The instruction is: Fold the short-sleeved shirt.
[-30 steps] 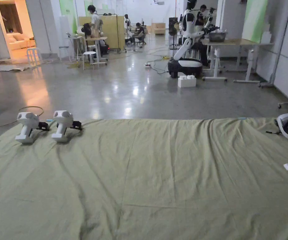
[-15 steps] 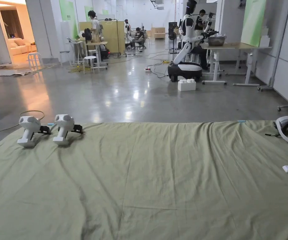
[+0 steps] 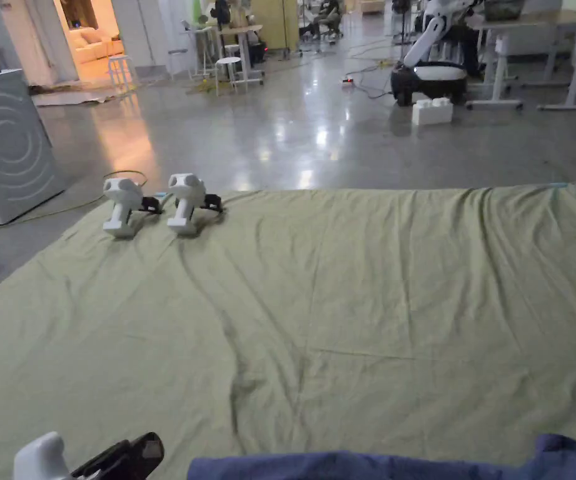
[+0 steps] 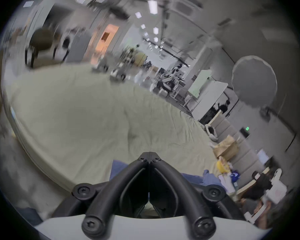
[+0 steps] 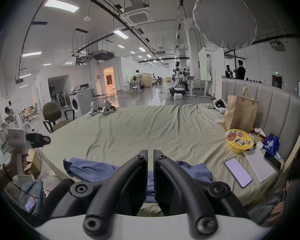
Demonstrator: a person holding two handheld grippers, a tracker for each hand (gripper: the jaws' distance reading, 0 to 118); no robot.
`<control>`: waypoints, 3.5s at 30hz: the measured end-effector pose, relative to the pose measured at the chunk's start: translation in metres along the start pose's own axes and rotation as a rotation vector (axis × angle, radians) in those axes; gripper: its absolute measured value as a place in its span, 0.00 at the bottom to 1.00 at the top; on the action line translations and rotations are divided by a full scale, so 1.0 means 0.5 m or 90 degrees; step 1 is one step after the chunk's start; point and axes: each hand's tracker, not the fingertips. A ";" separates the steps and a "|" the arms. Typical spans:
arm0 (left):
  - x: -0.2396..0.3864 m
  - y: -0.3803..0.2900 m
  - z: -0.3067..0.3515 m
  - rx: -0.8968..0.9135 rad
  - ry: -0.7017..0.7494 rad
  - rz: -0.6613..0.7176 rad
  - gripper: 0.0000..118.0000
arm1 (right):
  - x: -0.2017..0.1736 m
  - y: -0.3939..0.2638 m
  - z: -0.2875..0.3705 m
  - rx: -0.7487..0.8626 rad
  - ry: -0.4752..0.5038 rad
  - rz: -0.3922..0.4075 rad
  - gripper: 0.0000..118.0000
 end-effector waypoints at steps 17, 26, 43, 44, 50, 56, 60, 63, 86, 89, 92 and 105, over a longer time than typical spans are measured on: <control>-0.153 -0.095 -0.250 -0.207 -0.153 0.311 0.39 | -0.015 -0.020 -0.004 -0.076 -0.010 -0.041 0.06; -0.126 -0.086 -0.229 -0.179 -0.103 0.325 0.12 | -0.011 -0.023 -0.002 -0.090 -0.021 -0.052 0.06; -0.077 0.191 -0.041 -0.057 0.082 0.070 0.12 | 0.033 -0.049 -0.020 -0.100 -0.002 -0.098 0.06; -0.082 0.183 -0.060 -0.067 0.071 0.033 0.12 | 0.036 -0.050 -0.018 -0.096 -0.003 -0.105 0.06; 0.153 0.055 -0.165 -0.131 -0.020 -0.087 0.12 | 0.040 -0.046 -0.001 -0.068 -0.008 -0.142 0.06; 0.279 -0.143 -0.351 -0.304 -0.028 -0.202 0.12 | 0.042 -0.041 0.044 -0.059 -0.027 -0.119 0.06; 0.285 -0.203 -0.420 -0.376 0.031 -0.244 0.13 | 0.057 -0.053 0.069 -0.059 -0.050 -0.113 0.06; 0.268 -0.179 -0.397 -0.378 -0.045 -0.175 0.74 | 0.078 -0.071 0.072 -0.061 -0.051 -0.144 0.06; 0.219 -0.229 -0.400 -0.375 -0.092 -0.023 0.05 | 0.086 -0.100 0.056 -0.111 -0.056 -0.177 0.06; 0.176 -0.137 -0.328 -0.286 -0.135 0.006 0.66 | 0.079 -0.098 0.043 -0.106 -0.045 -0.182 0.06; 0.097 -0.057 -0.279 -0.269 -0.119 0.055 0.70 | 0.074 -0.106 0.014 -0.114 -0.009 -0.208 0.06; -0.038 -0.137 -0.352 -0.273 -0.008 0.203 0.14 | 0.031 -0.097 0.008 -0.135 0.008 -0.141 0.06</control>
